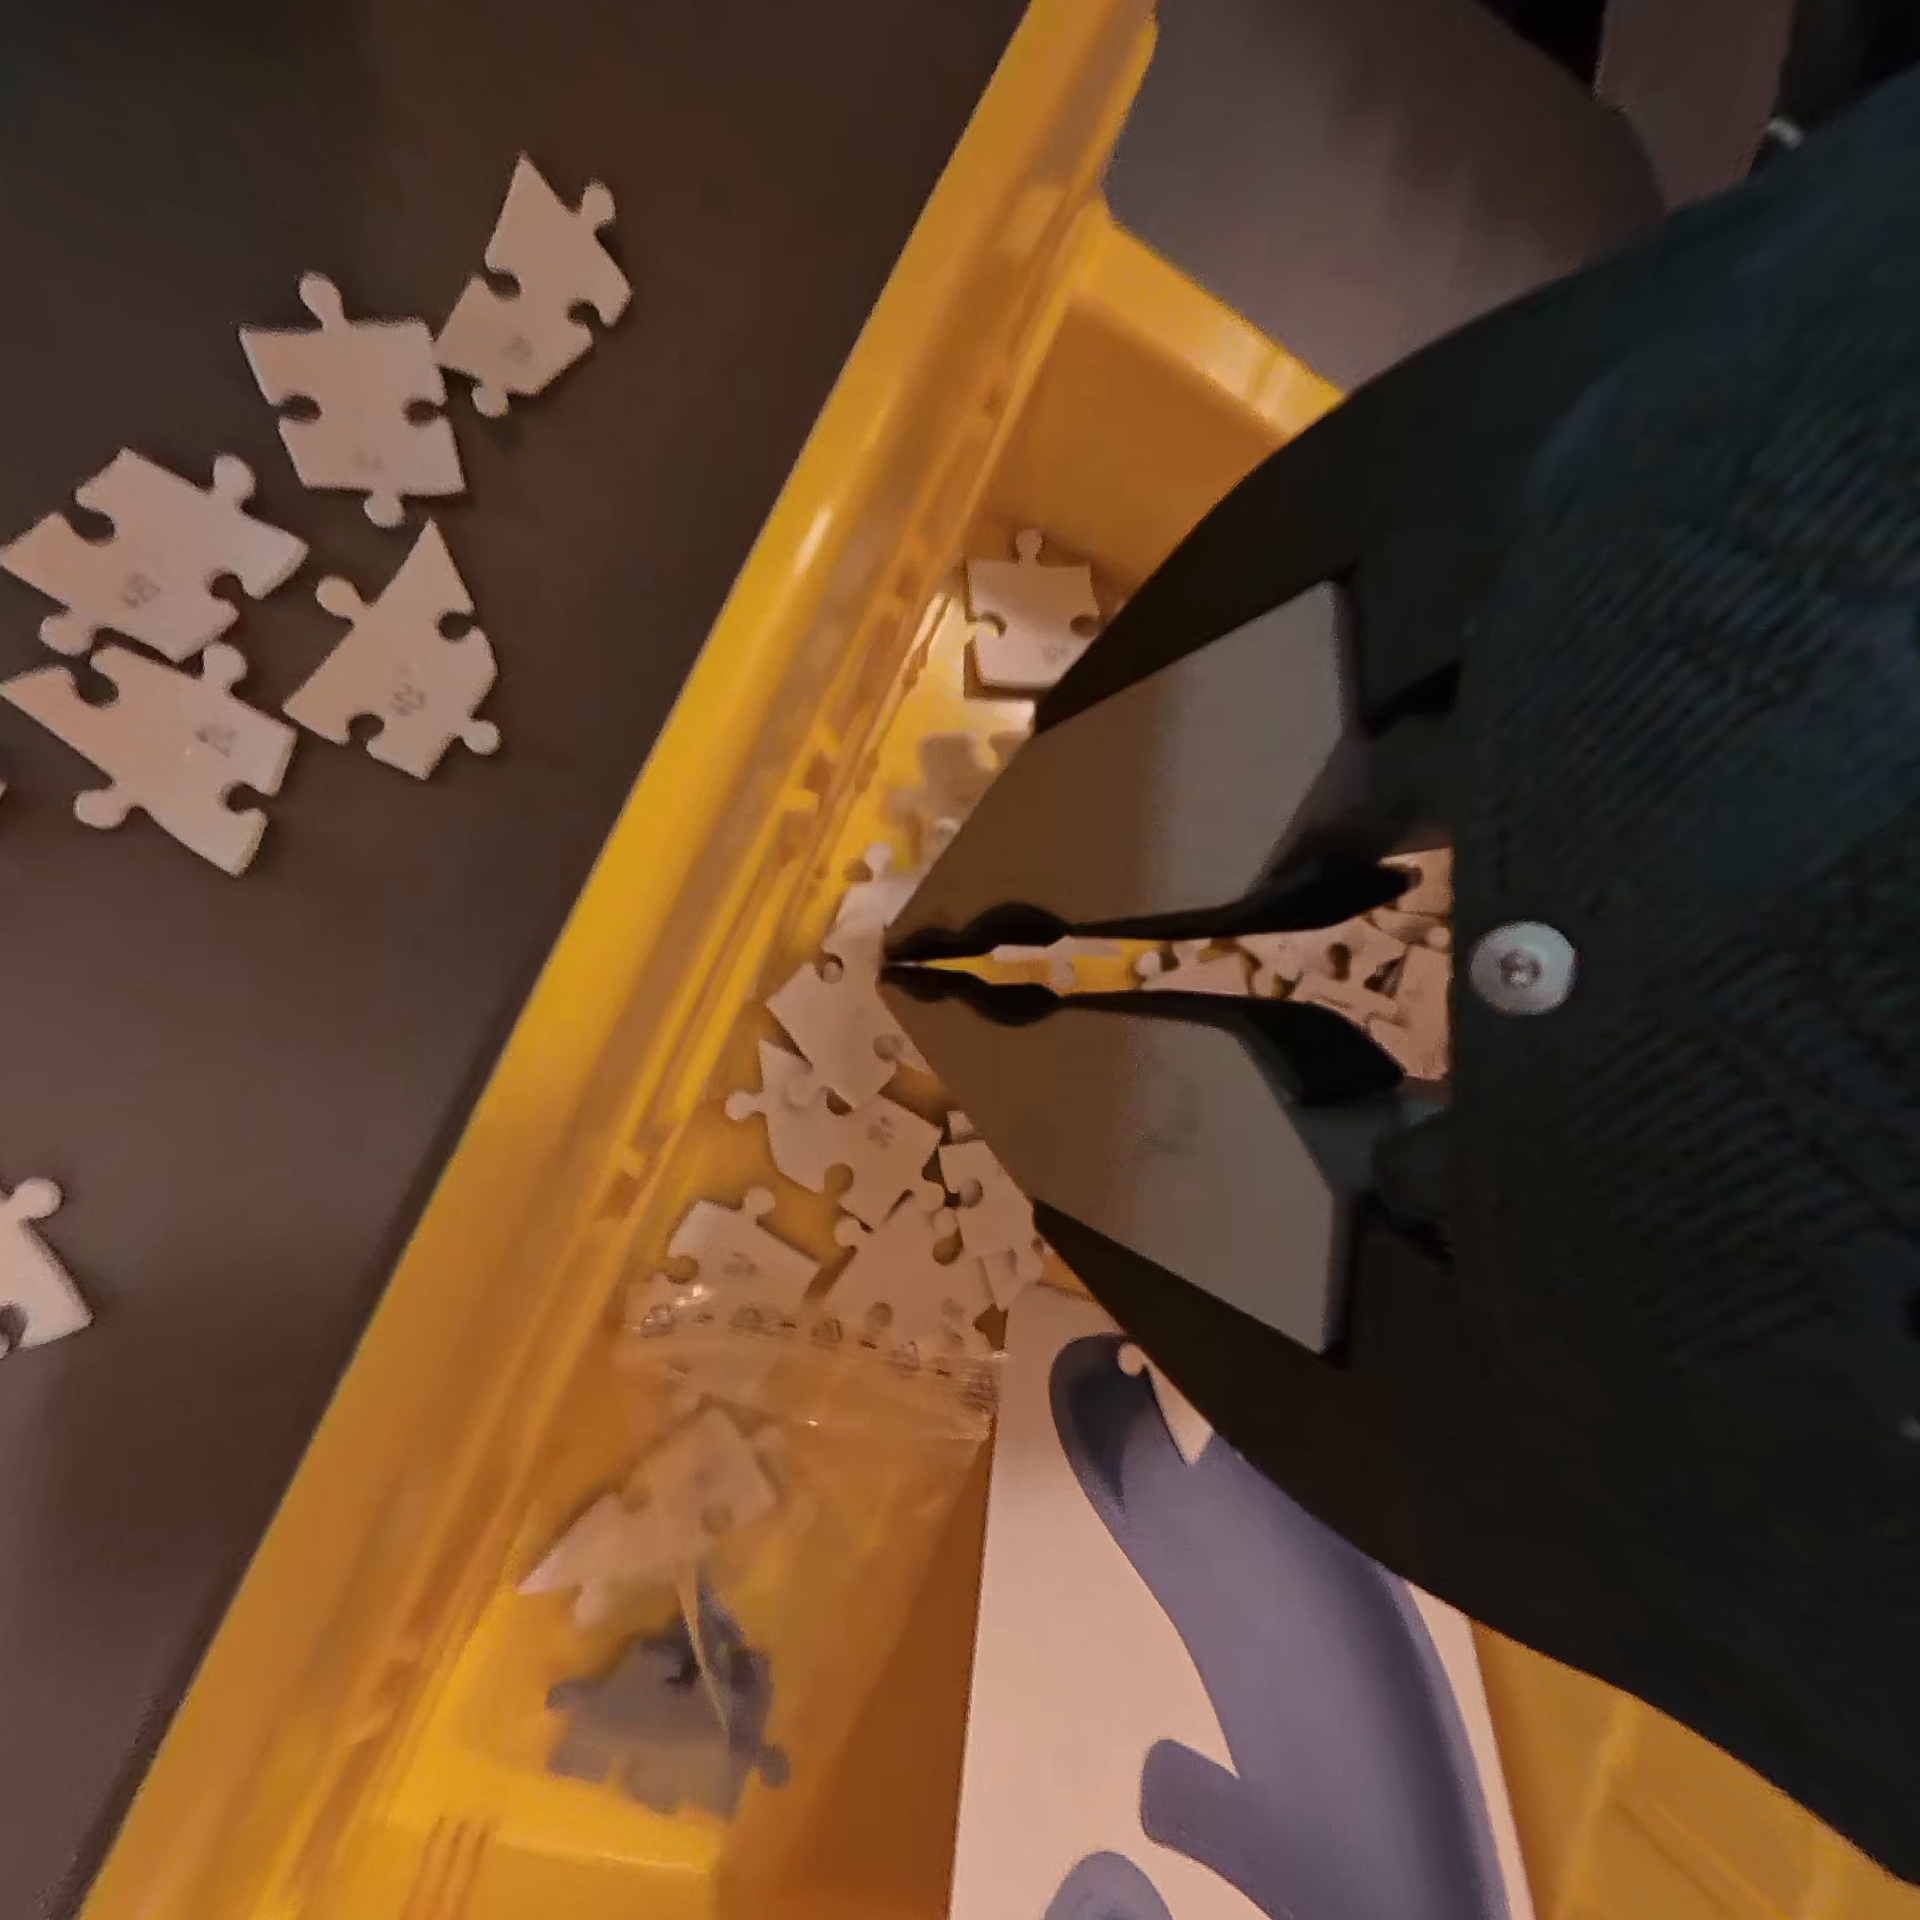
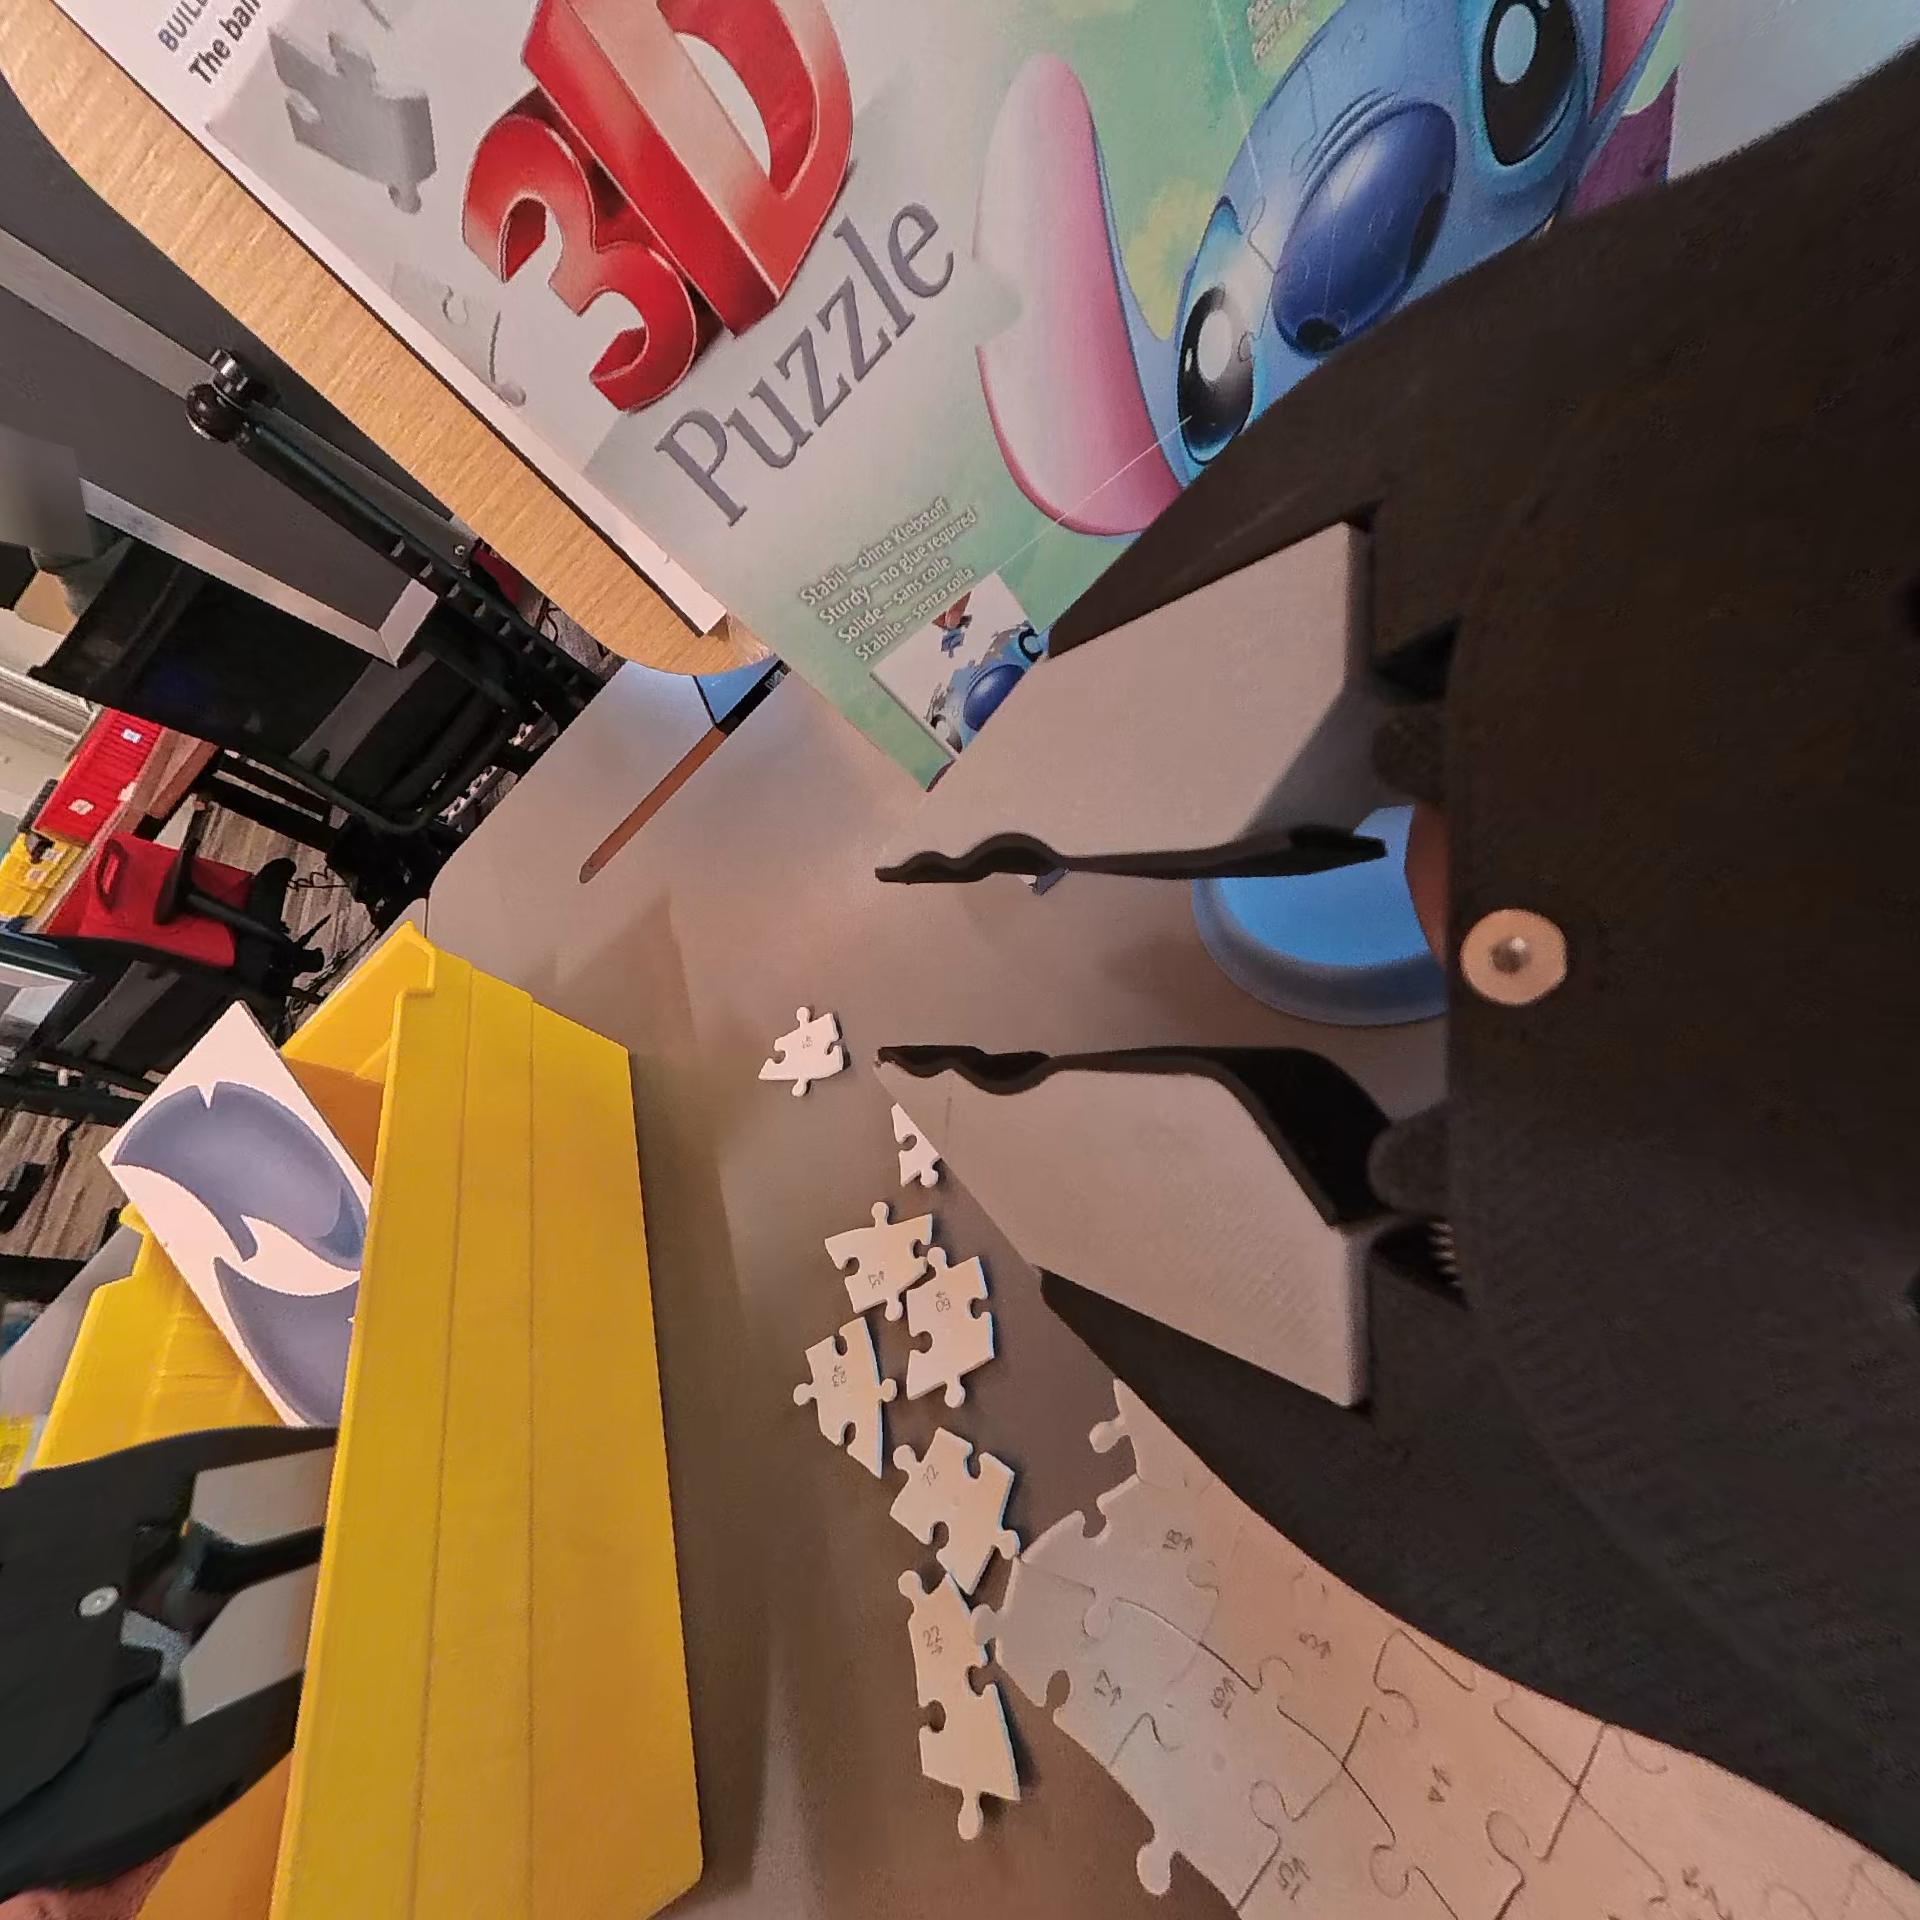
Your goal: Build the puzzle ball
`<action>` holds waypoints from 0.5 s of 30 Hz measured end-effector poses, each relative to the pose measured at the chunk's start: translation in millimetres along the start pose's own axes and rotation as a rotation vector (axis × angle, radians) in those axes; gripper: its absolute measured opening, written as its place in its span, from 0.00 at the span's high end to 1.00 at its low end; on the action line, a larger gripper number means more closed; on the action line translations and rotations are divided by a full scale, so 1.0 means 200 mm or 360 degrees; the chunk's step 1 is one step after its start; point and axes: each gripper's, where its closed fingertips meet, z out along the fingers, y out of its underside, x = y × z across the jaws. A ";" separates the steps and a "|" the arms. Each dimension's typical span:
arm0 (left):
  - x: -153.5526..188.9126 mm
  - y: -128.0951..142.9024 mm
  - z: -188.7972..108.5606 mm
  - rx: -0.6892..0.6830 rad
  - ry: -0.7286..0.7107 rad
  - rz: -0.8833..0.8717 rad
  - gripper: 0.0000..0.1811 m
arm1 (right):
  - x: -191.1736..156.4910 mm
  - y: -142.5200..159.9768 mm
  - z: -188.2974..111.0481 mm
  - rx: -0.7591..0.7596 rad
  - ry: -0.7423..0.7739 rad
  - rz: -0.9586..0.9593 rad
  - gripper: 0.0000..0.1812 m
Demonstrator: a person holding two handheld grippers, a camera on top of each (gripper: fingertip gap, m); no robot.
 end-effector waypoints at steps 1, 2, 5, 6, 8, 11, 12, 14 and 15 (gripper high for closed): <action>-0.02 0.02 0.00 -0.0029 -0.0025 -0.0009 1.00 | 0.00 0.00 0.00 0.0005 0.0002 0.0001 0.85; -0.02 0.03 0.00 -0.0046 -0.0026 -0.0032 1.00 | 0.00 -0.01 0.00 0.0009 0.0004 0.0004 0.85; -0.09 0.14 -0.02 -0.0184 -0.0089 -0.0102 1.00 | 0.01 0.00 0.00 0.0007 0.0003 0.0018 0.85; -0.10 0.17 -0.02 -0.0218 -0.0102 -0.0106 1.00 | 0.01 0.01 0.00 0.0001 0.0002 0.0019 0.85; -0.10 0.17 -0.02 -0.0204 -0.0080 -0.0126 1.00 | 0.01 0.01 0.01 -0.0008 0.0003 0.0015 0.85; -0.10 0.17 -0.02 -0.0196 -0.0071 -0.0125 1.00 | 0.01 0.00 0.00 0.0002 0.0011 0.0011 0.85; -0.10 0.17 -0.02 -0.0191 -0.0064 -0.0130 1.00 | 0.01 0.00 0.00 0.0008 0.0014 0.0011 0.85; -0.10 0.17 -0.02 -0.0179 -0.0042 -0.0160 1.00 | 0.01 -0.01 -0.01 0.0020 0.0018 0.0014 0.85; -0.10 0.17 -0.02 -0.0171 -0.0032 -0.0175 1.00 | 0.01 -0.01 -0.01 0.0024 0.0017 0.0016 0.85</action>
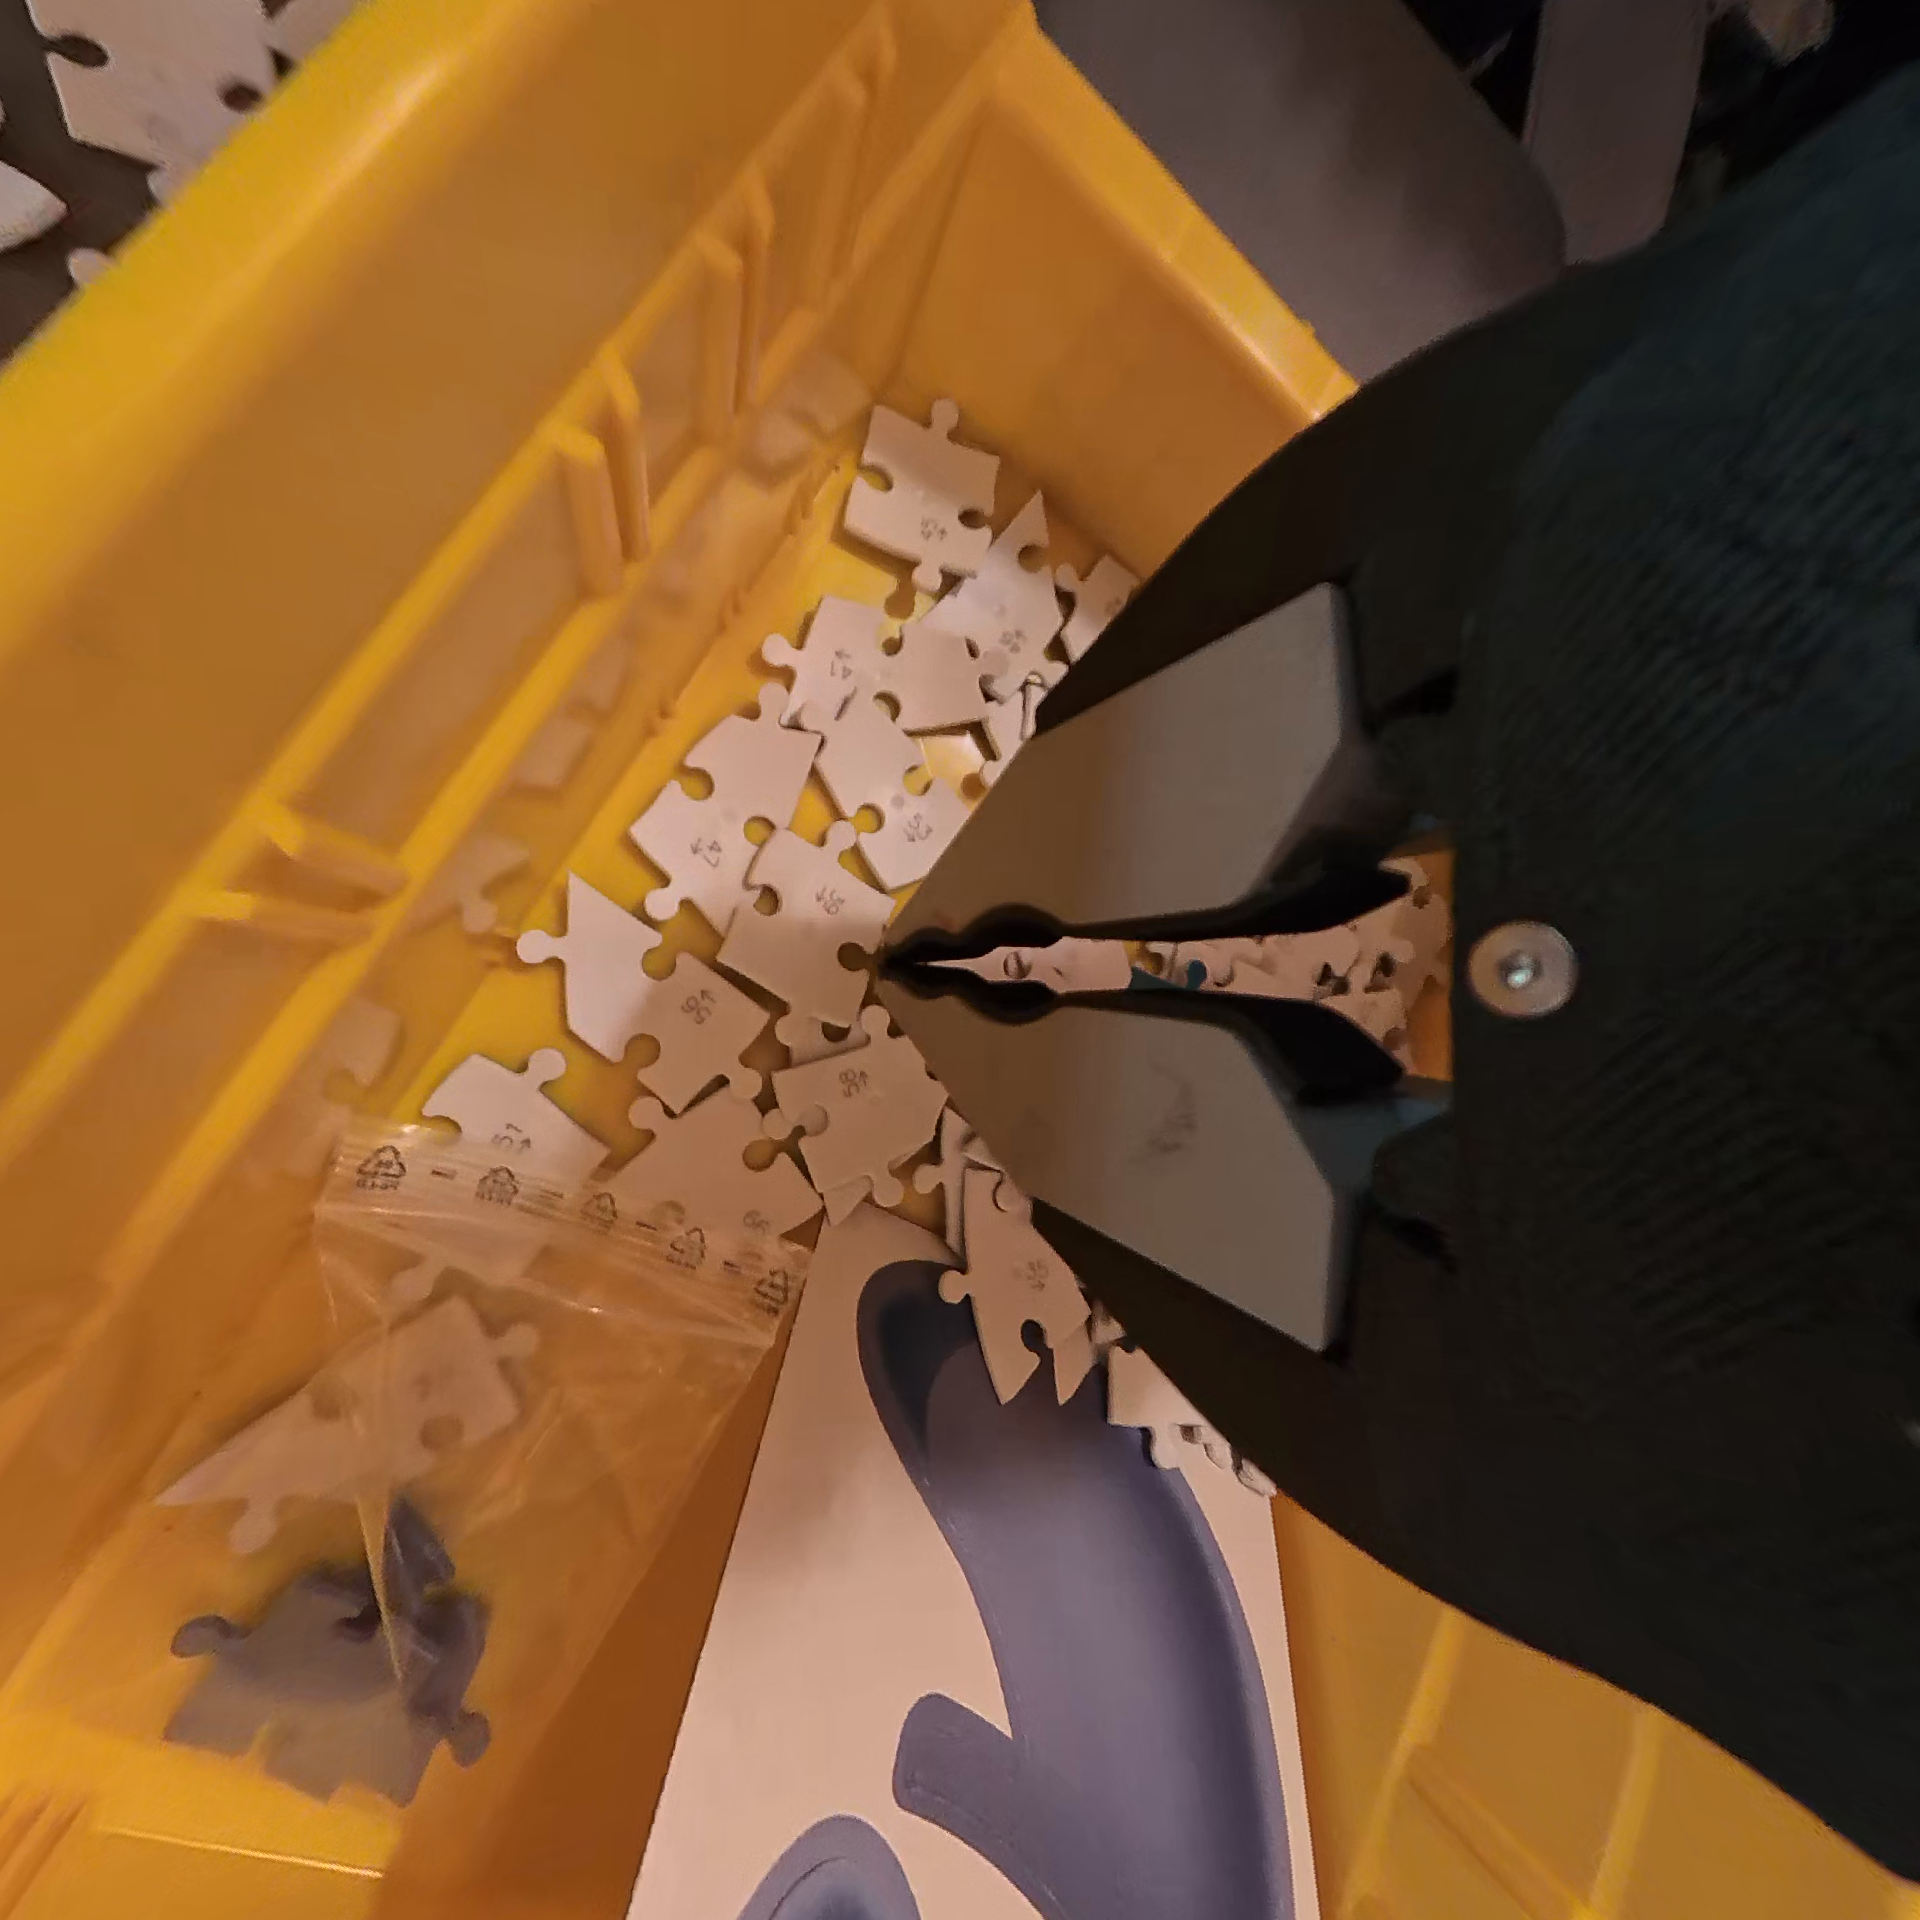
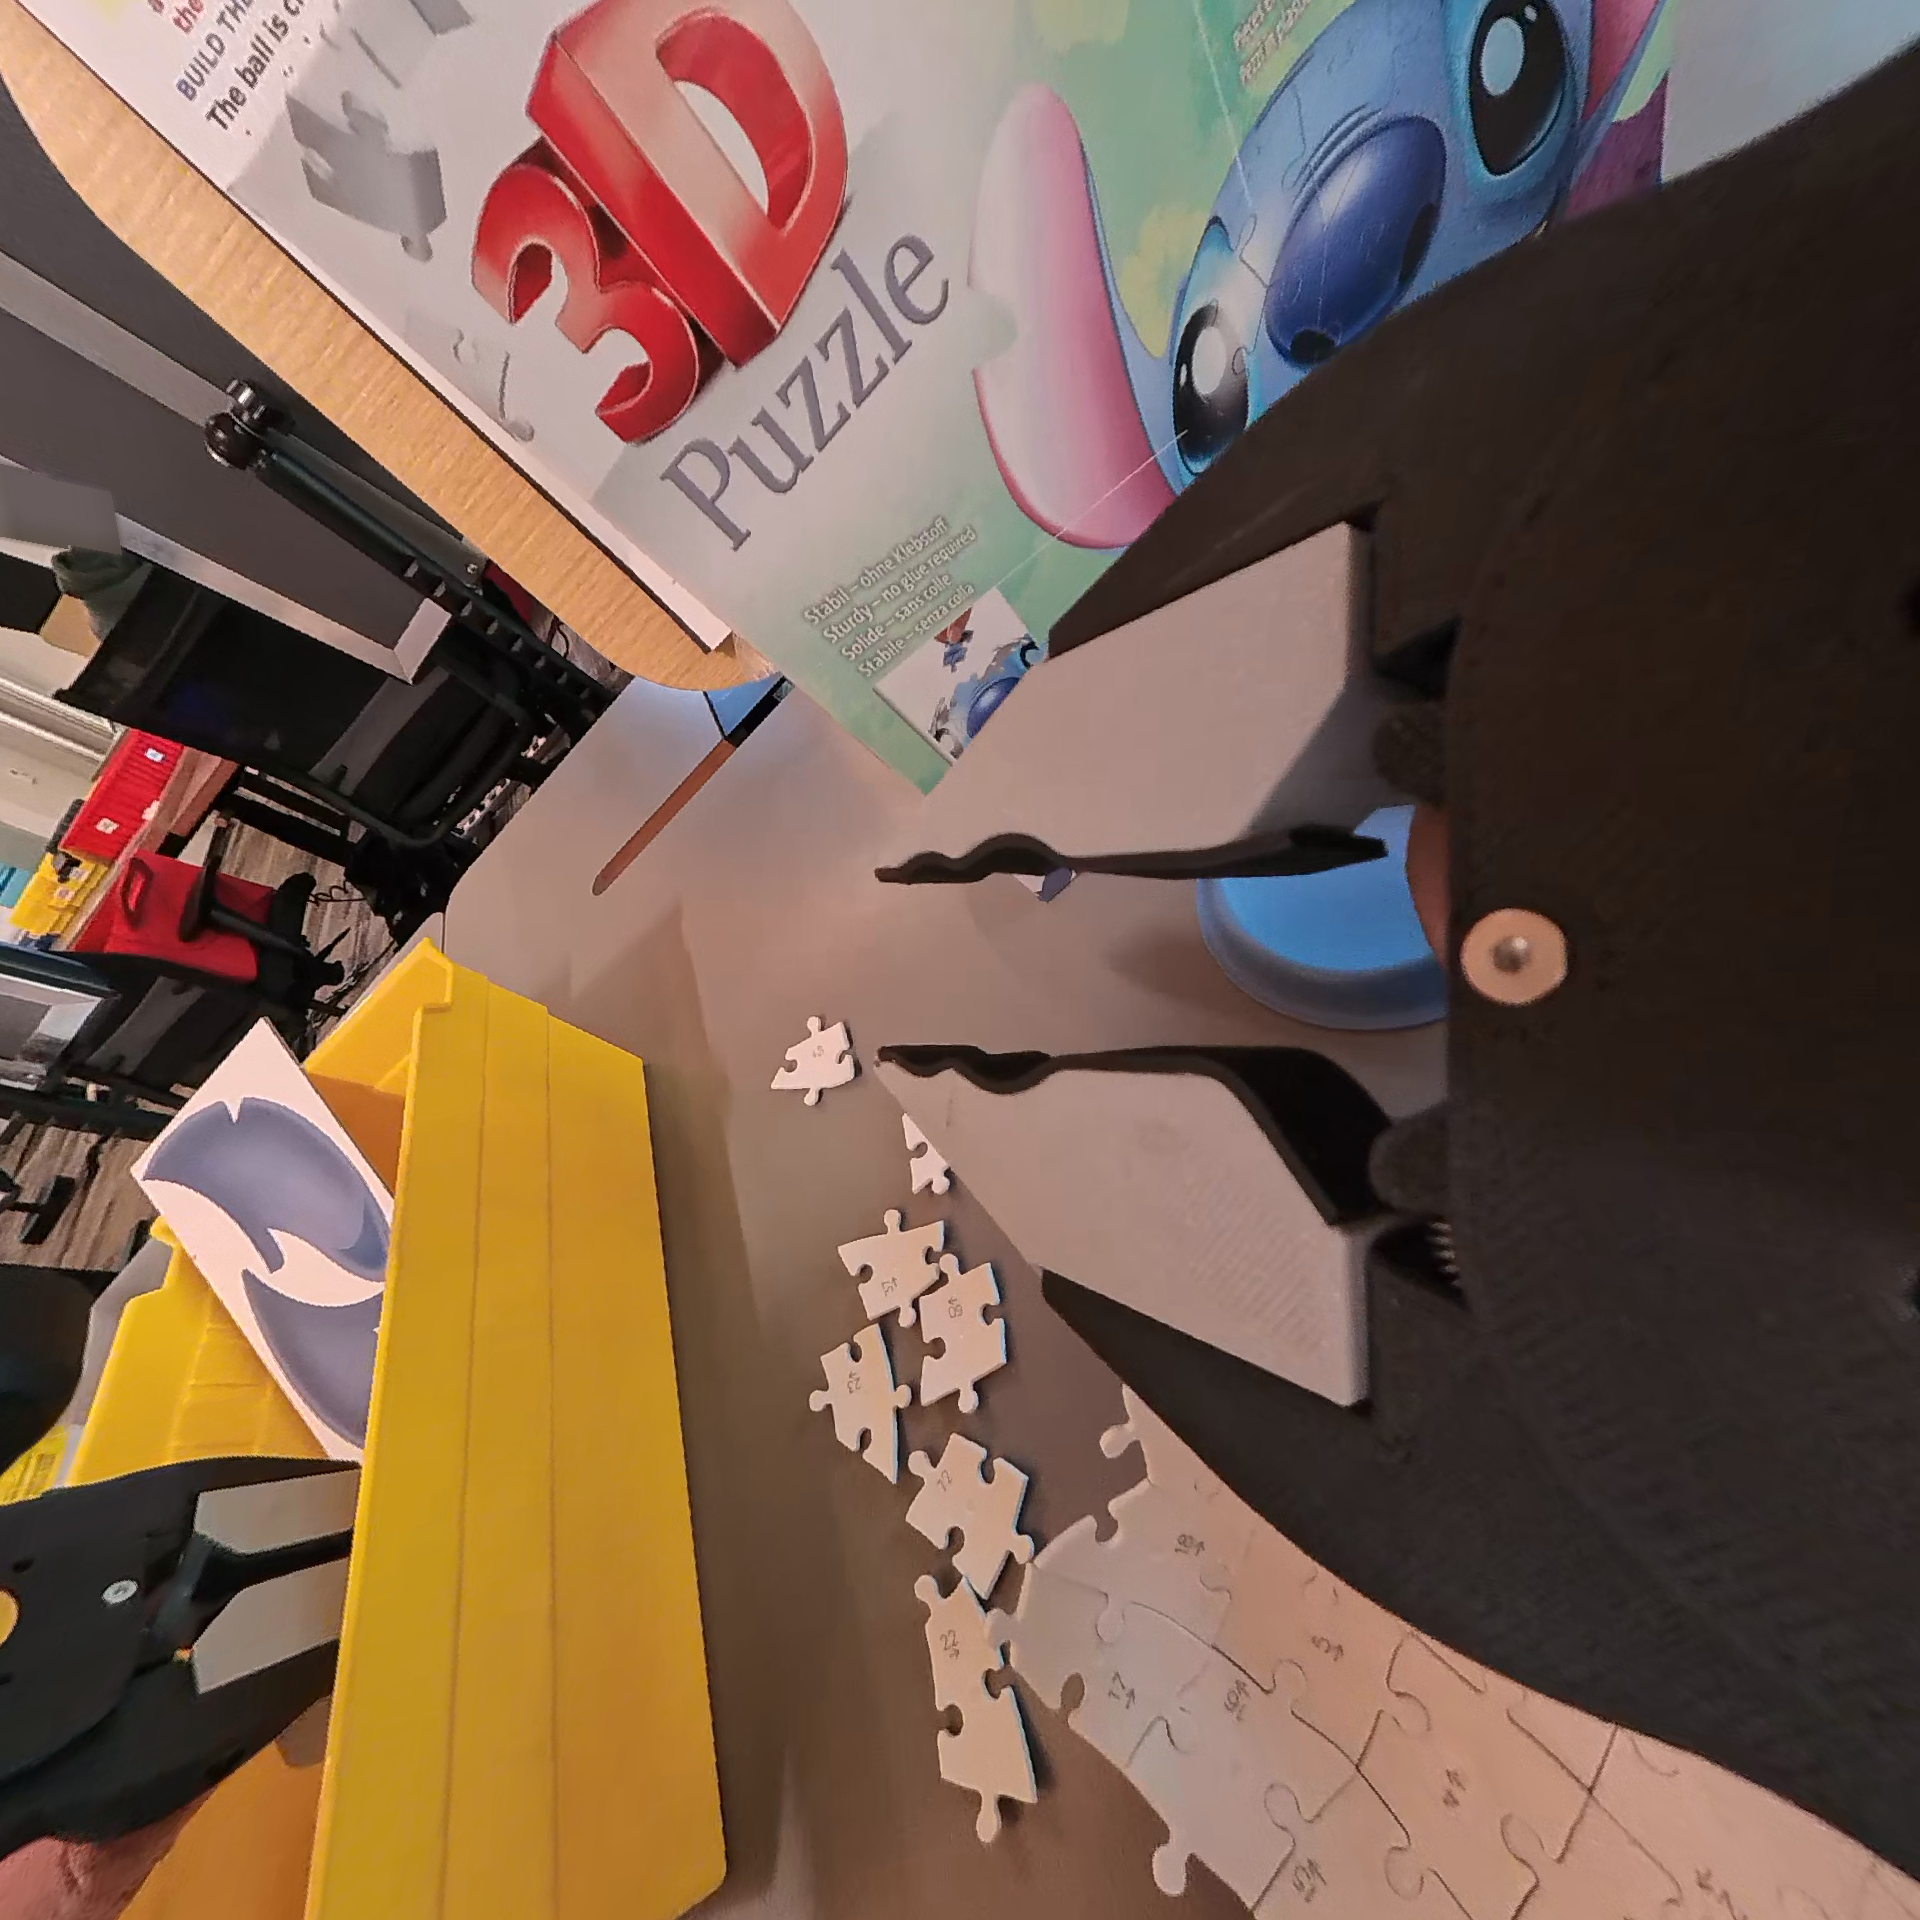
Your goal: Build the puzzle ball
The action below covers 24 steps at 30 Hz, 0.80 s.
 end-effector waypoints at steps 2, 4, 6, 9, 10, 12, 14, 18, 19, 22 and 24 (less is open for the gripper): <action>0.00 0.00 0.00 0.0003 0.0010 -0.0015 1.00 | 0.00 0.00 0.00 0.0003 -0.0002 0.0001 0.85; 0.00 0.00 0.00 0.0004 -0.0004 -0.0006 1.00 | -0.01 0.00 0.00 0.0001 -0.0010 0.0005 0.85; 0.00 0.00 0.00 0.0007 -0.0033 0.0010 1.00 | -0.01 0.01 0.01 -0.0006 -0.0019 0.0006 0.85; 0.00 0.00 0.00 0.0021 -0.0077 0.0030 1.00 | -0.02 0.02 0.02 -0.0016 -0.0031 0.0007 0.85; 0.00 0.00 0.00 0.0027 -0.0085 0.0031 1.00 | -0.03 0.02 0.02 -0.0018 -0.0035 0.0007 0.85; 0.00 0.00 0.00 0.0034 -0.0090 0.0025 1.00 | -0.03 0.02 0.02 -0.0019 -0.0040 0.0005 0.85; 0.00 0.00 0.00 0.0040 -0.0080 0.0007 1.00 | -0.04 0.02 0.03 -0.0023 -0.0044 0.0003 0.85; 0.00 0.00 0.00 0.0051 -0.0061 -0.0016 1.00 | -0.05 0.02 0.03 -0.0024 -0.0050 0.0003 0.85; 0.00 0.00 0.00 0.0052 -0.0058 -0.0021 1.00 | -0.05 0.02 0.03 -0.0024 -0.0051 0.0001 0.85; 0.00 0.00 0.00 0.0055 -0.0065 -0.0021 1.00 | -0.05 0.02 0.03 -0.0018 -0.0052 0.0000 0.85; 0.00 0.00 0.00 0.0056 -0.0066 -0.0027 1.00 | -0.05 0.01 0.03 -0.0011 -0.0051 0.0006 0.85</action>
